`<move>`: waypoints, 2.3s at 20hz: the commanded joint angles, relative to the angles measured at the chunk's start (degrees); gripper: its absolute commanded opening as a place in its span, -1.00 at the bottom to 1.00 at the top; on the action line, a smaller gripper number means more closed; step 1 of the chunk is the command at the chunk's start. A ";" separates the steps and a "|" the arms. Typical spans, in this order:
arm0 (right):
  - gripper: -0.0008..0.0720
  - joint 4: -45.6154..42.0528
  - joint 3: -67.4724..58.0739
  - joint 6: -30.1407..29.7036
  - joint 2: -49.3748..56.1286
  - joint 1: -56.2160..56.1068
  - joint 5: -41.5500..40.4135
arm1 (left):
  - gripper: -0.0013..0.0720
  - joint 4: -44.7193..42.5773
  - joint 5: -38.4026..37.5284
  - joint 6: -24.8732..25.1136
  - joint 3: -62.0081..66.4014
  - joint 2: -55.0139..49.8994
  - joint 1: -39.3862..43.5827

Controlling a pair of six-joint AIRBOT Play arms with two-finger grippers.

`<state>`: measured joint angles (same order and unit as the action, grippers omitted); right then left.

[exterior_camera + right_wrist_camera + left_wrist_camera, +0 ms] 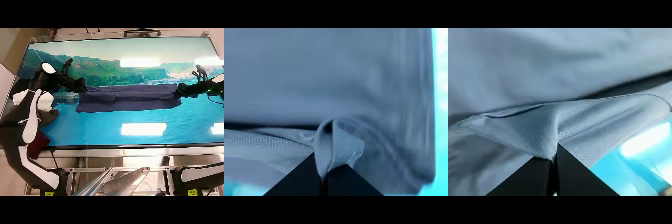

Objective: Fold the shirts.

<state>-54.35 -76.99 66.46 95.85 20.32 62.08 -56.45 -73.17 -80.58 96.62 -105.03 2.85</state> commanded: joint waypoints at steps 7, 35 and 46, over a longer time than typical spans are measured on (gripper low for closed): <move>-0.78 -1.79 -5.29 -6.29 6.38 -1.11 -4.07 | -0.93 -0.87 -3.82 -0.26 19.34 -16.81 1.86; -0.93 24.26 -25.20 -5.09 4.22 2.21 29.64 | -0.92 11.50 9.73 -0.42 20.92 -23.02 24.22; -0.93 26.10 -25.40 1.25 -0.35 -8.37 29.18 | -0.94 40.26 10.08 9.51 24.22 -24.79 26.75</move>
<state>-28.62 -102.24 65.23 95.77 15.05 92.68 -24.58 -56.40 -74.61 118.65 -131.35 31.24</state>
